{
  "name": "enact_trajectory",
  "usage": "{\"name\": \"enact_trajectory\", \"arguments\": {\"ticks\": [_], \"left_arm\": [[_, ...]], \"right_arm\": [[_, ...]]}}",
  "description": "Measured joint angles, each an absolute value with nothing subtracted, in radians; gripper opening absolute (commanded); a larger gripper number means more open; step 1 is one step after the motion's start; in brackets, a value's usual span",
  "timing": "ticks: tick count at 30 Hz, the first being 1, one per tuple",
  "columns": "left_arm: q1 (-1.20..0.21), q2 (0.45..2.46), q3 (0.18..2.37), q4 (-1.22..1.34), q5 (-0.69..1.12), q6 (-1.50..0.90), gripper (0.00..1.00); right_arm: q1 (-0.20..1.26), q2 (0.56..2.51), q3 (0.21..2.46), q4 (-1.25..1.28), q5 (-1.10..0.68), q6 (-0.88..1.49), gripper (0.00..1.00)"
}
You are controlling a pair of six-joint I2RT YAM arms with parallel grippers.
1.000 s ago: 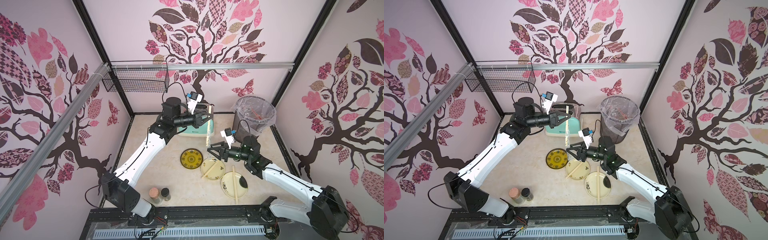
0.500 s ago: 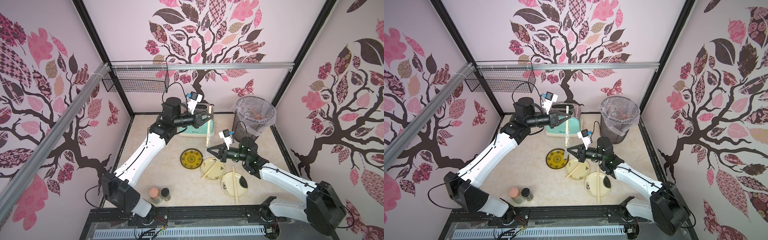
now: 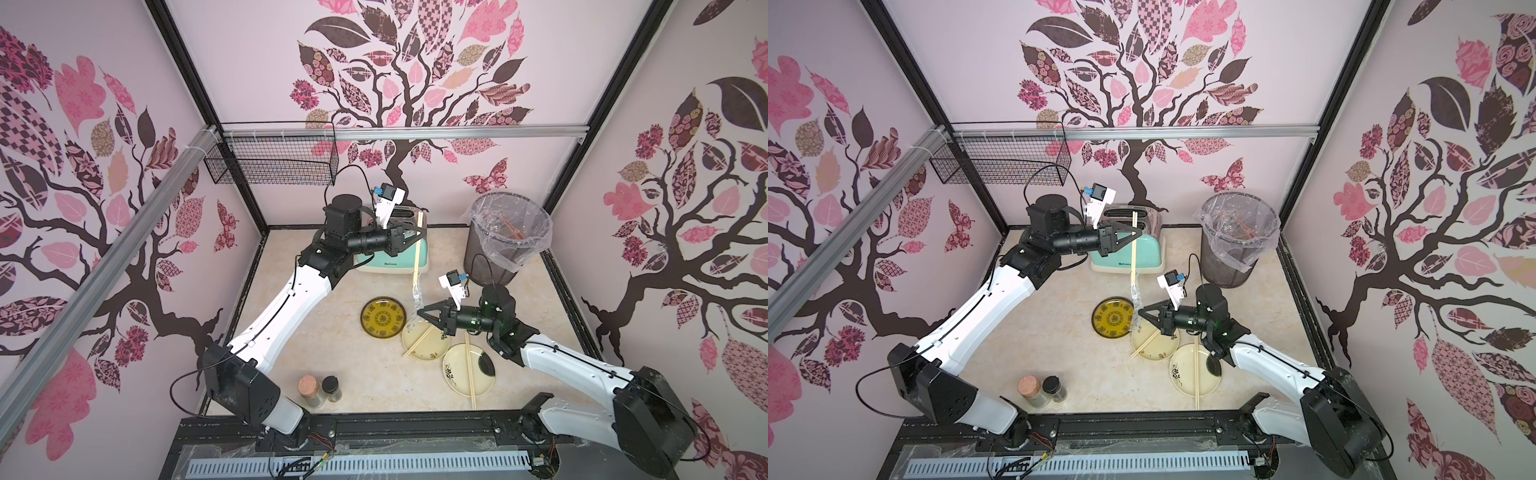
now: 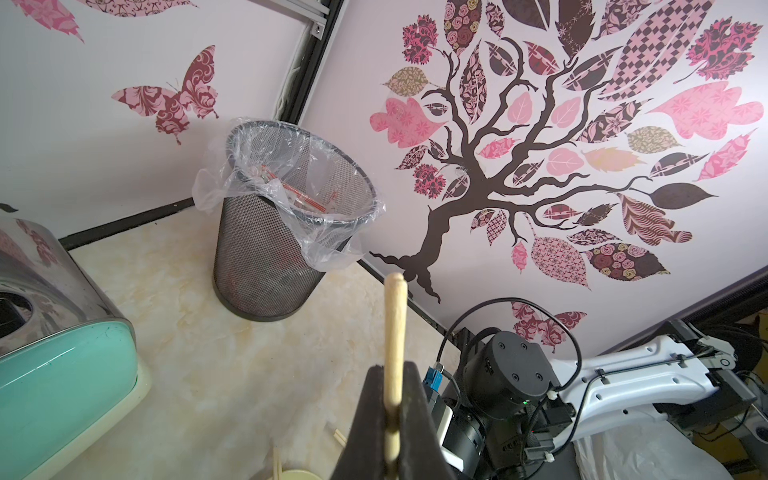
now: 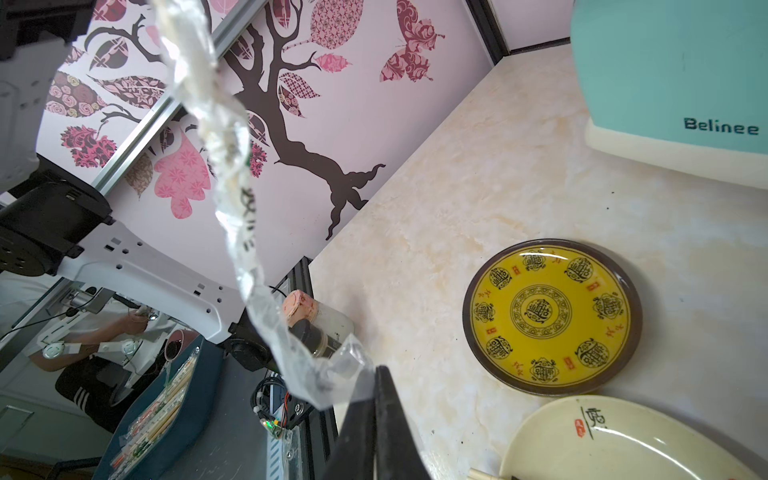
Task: Remove the packaging of disposable chopsticks
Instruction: Remove the packet bag from the disposable chopsticks.
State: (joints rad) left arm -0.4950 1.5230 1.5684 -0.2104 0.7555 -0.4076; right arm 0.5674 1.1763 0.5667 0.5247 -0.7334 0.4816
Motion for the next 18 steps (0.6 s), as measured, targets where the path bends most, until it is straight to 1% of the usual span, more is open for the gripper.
{"name": "enact_trajectory", "arguments": {"ticks": [1,2,4,10,12,14,18], "left_arm": [[-0.495,1.523,1.569,-0.21,0.757,-0.41,0.0],[-0.495,1.523,1.568,-0.21,0.757,-0.411,0.0],[-0.495,1.523,1.568,-0.21,0.758,-0.414,0.0],[-0.495,1.523,1.568,-0.21,0.764,-0.417,0.0],[-0.495,1.523,1.568,-0.21,0.765,-0.418,0.0],[-0.495,1.523,1.568,-0.21,0.765,-0.418,0.0],[-0.495,1.523,1.568,-0.21,0.765,-0.418,0.0]], "right_arm": [[0.567,1.179,0.578,0.524,-0.734,0.48,0.3],[0.567,1.18,0.588,0.525,-0.734,0.478,0.39],[0.568,1.184,0.606,0.53,-0.737,0.475,0.46],[0.567,1.189,0.636,0.538,-0.749,0.476,0.5],[0.567,1.189,0.636,0.539,-0.754,0.475,0.49],[0.567,1.188,0.636,0.538,-0.757,0.474,0.46],[0.568,1.185,0.639,0.503,-0.752,0.456,0.46]]}}
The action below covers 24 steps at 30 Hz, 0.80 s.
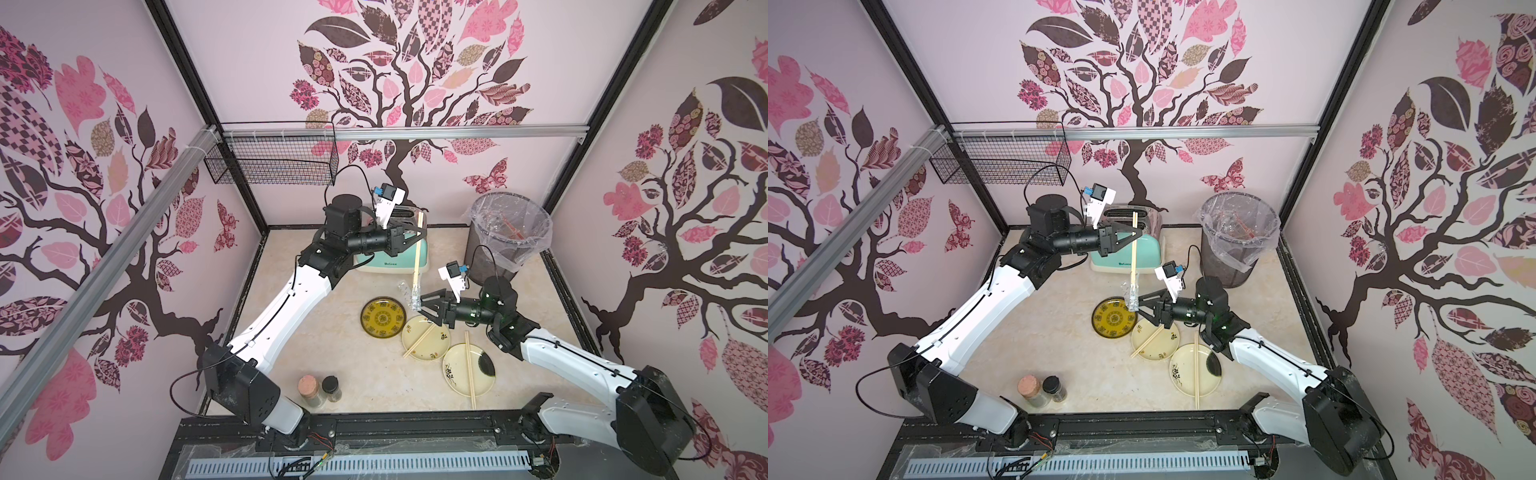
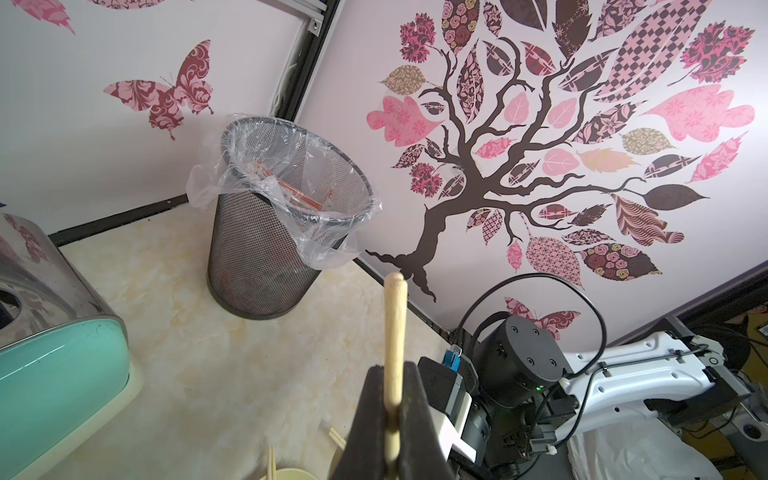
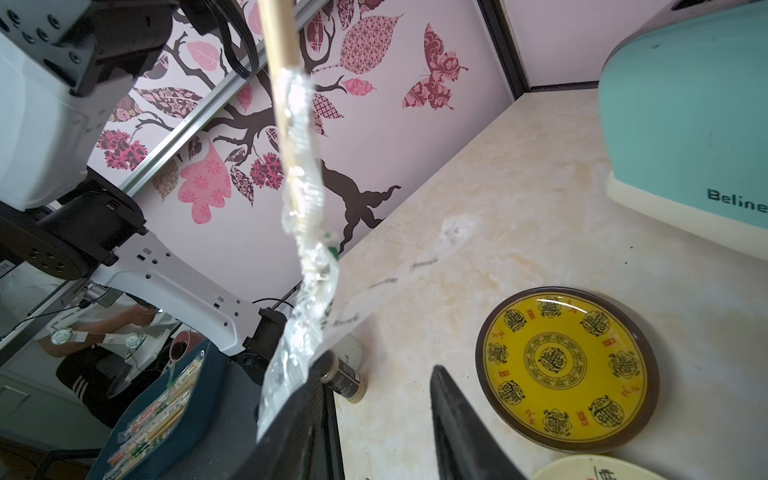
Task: Remove the packaging of disposable chopsticks
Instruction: Remove the packet bag from the disposable chopsticks.
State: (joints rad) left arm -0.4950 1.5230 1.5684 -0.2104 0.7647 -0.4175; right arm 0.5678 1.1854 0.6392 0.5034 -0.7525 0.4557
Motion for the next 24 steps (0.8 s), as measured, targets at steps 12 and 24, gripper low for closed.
{"name": "enact_trajectory", "arguments": {"ticks": [12,24], "left_arm": [[-0.495,1.523,1.568,-0.212,0.765,-0.415,0.0],[-0.495,1.523,1.568,-0.212,0.765,-0.413,0.0]], "right_arm": [[0.568,1.097,0.642,0.301,-0.646,0.361,0.52],[0.568,1.031,0.64,0.325,-0.707,0.446,0.67]]}}
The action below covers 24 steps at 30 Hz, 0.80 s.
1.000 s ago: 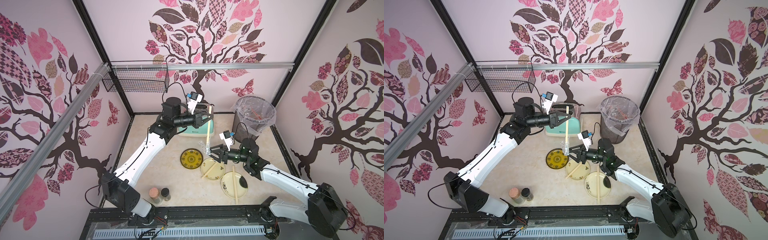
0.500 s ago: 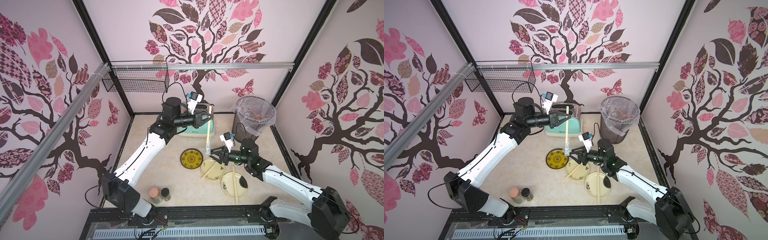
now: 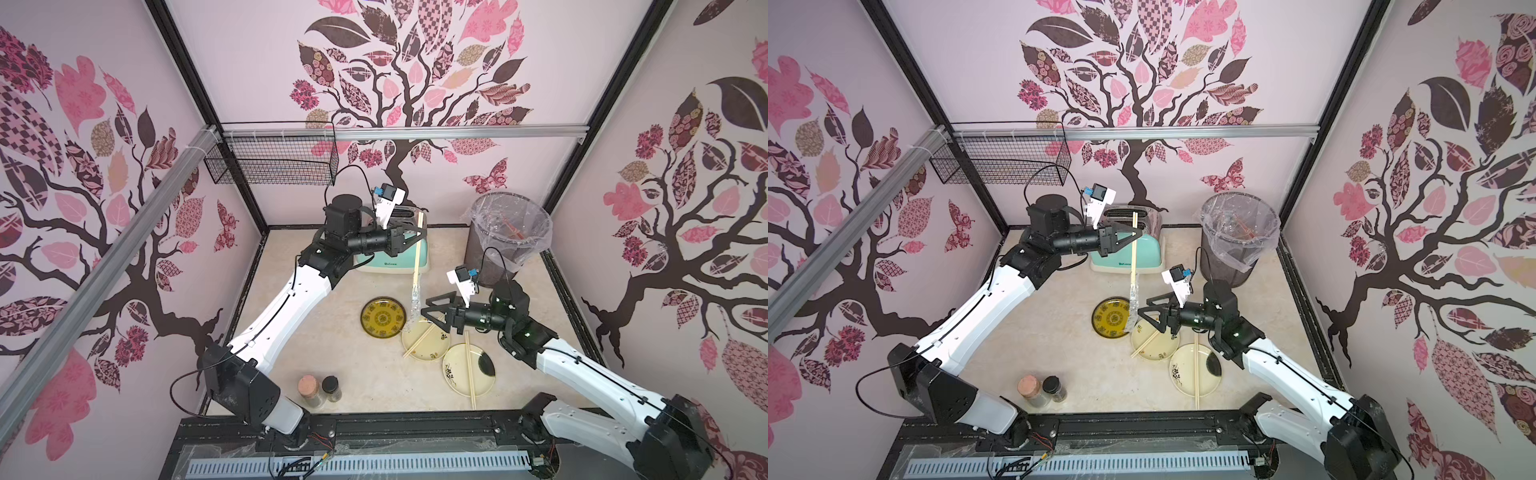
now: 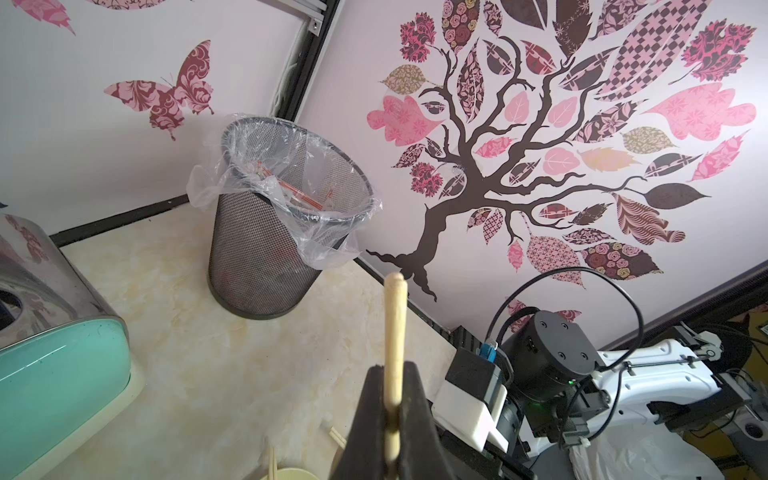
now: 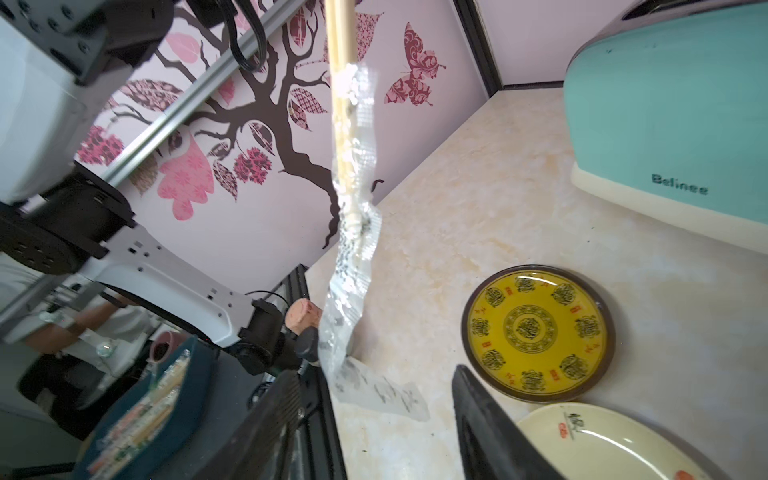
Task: Remove the packaging of disposable chopsticks
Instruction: Remove the packet bag from the disposable chopsticks.
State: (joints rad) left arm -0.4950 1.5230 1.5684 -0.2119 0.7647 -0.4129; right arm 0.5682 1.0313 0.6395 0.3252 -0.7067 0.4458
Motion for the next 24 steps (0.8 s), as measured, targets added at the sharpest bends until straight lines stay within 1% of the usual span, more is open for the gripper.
{"name": "enact_trajectory", "arguments": {"ticks": [2,4,6,10,14,24], "left_arm": [[-0.495,1.523,1.568,-0.212,0.765,-0.412,0.0],[-0.495,1.523,1.568,-0.212,0.764,-0.412,0.0],[-0.495,1.523,1.568,-0.212,0.765,-0.412,0.0],[-0.495,1.523,1.568,-0.212,0.765,-0.413,0.0],[-0.495,1.523,1.568,-0.212,0.765,-0.413,0.0],[-0.495,1.523,1.568,-0.212,0.765,-0.411,0.0]], "right_arm": [[0.568,1.042,0.64,0.362,-0.727,0.488,0.69],[0.568,1.063,0.64,0.401,-0.74,0.526,0.67],[0.568,1.093,0.64,0.424,-0.747,0.556,0.6],[0.568,1.156,0.653,0.449,-0.761,0.588,0.52],[0.568,1.199,0.667,0.483,-0.783,0.618,0.36],[0.568,1.223,0.687,0.539,-0.807,0.638,0.1]]}}
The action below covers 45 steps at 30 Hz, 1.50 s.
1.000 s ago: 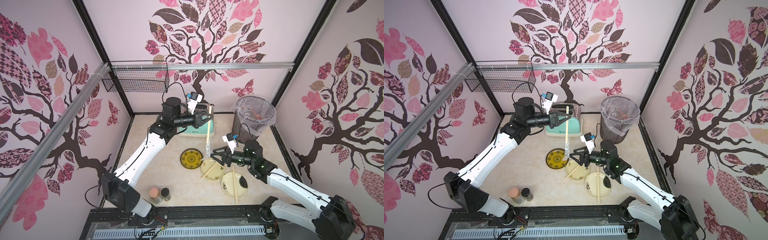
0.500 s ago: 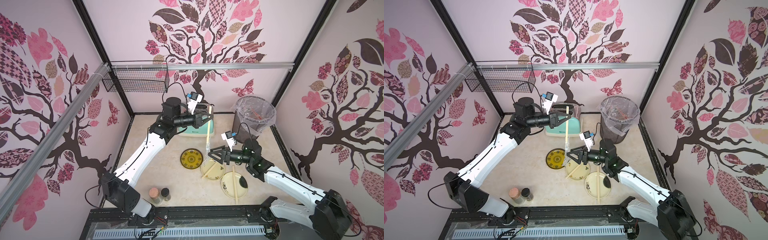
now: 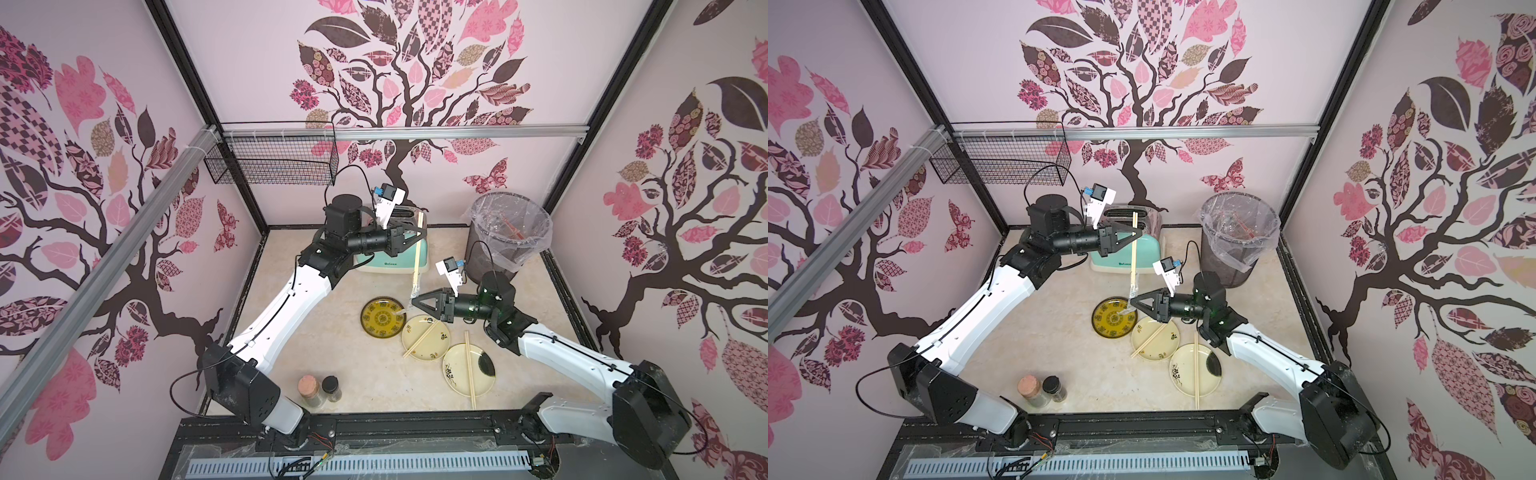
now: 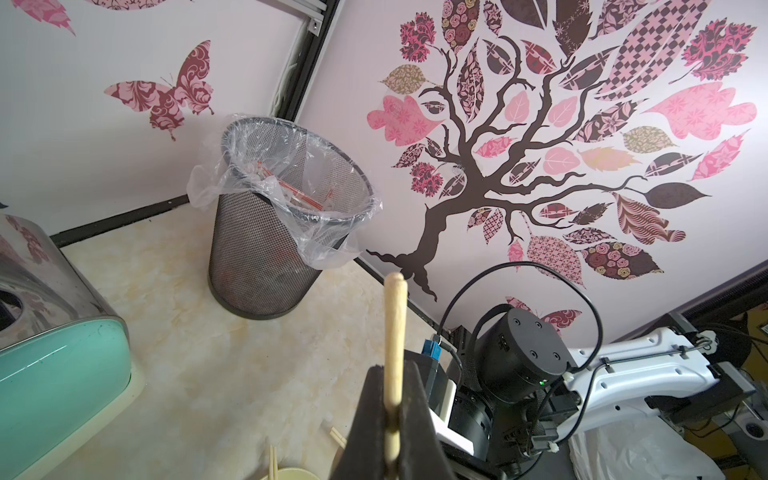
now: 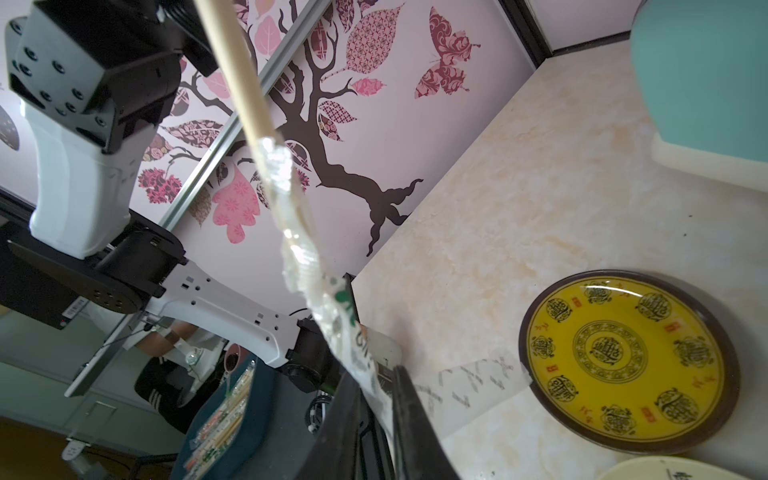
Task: Remove the packaging of disposable chopsticks
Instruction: Remove the packet bag from the disposable chopsticks.
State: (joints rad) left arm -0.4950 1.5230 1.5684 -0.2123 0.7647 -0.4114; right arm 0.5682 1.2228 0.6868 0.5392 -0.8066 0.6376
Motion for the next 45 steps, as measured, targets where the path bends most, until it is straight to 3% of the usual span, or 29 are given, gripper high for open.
{"name": "enact_trajectory", "arguments": {"ticks": [5,25,45], "left_arm": [[-0.495,1.523,1.568,-0.212,0.765,-0.411,0.0],[-0.495,1.523,1.568,-0.22,0.736,-0.394,0.0],[-0.495,1.513,1.523,-0.259,0.725,-0.369,0.0]], "right_arm": [[0.568,1.226,0.687,0.549,-0.808,0.643,0.0],[0.568,1.182,0.58,0.514,-0.776,0.621,0.0],[0.568,0.961,0.71,0.087,-0.176,0.329,0.0]]}}
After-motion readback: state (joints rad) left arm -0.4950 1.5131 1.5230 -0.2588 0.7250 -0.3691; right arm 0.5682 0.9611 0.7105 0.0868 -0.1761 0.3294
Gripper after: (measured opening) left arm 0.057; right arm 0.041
